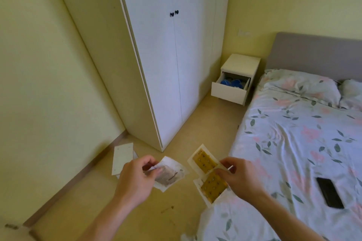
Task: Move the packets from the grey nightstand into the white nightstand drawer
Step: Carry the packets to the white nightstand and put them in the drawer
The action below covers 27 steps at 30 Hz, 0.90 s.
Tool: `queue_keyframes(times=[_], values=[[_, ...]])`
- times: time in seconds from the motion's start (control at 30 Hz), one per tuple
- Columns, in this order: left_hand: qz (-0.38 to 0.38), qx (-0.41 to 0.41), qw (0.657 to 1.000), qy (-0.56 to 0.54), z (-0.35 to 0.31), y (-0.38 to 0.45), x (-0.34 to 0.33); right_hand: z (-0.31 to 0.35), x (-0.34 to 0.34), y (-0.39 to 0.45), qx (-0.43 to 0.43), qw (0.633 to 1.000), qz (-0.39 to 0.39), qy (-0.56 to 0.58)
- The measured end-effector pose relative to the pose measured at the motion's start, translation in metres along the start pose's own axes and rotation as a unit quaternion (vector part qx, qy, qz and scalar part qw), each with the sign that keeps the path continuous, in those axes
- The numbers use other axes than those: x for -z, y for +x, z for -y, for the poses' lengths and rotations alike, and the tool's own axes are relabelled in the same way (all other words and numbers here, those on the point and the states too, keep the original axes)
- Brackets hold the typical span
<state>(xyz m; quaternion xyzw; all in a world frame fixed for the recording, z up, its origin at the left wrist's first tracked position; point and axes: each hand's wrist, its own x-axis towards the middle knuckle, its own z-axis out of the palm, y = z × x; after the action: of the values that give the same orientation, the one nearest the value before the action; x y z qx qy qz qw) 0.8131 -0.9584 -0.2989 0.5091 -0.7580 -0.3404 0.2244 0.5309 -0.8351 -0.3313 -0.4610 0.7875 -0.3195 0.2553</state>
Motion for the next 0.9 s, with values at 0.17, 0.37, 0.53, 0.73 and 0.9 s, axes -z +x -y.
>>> queue_keyframes(times=[0.17, 0.37, 0.53, 0.73, 0.9], values=[[-0.027, 0.004, 1.0, -0.002, 0.022, 0.09, 0.052, 0.055, -0.036, 0.083, 0.025, 0.999, 0.012, 0.016], [-0.011, -0.01, 1.0, -0.011, 0.016, 0.199, 0.068, 0.097, -0.028, 0.16, 0.035, 0.999, -0.016, 0.03], [0.029, -0.045, 0.998, -0.027, 0.019, 0.292, 0.061, 0.1, -0.031, 0.224, 0.0, 0.998, -0.058, 0.032], [0.084, -0.089, 0.992, -0.03, 0.023, 0.403, 0.059, 0.114, -0.033, 0.299, -0.045, 0.991, -0.118, 0.042], [0.154, -0.142, 0.978, -0.019, 0.002, 0.498, 0.029, 0.119, -0.02, 0.341, -0.099, 0.976, -0.187, 0.056]])
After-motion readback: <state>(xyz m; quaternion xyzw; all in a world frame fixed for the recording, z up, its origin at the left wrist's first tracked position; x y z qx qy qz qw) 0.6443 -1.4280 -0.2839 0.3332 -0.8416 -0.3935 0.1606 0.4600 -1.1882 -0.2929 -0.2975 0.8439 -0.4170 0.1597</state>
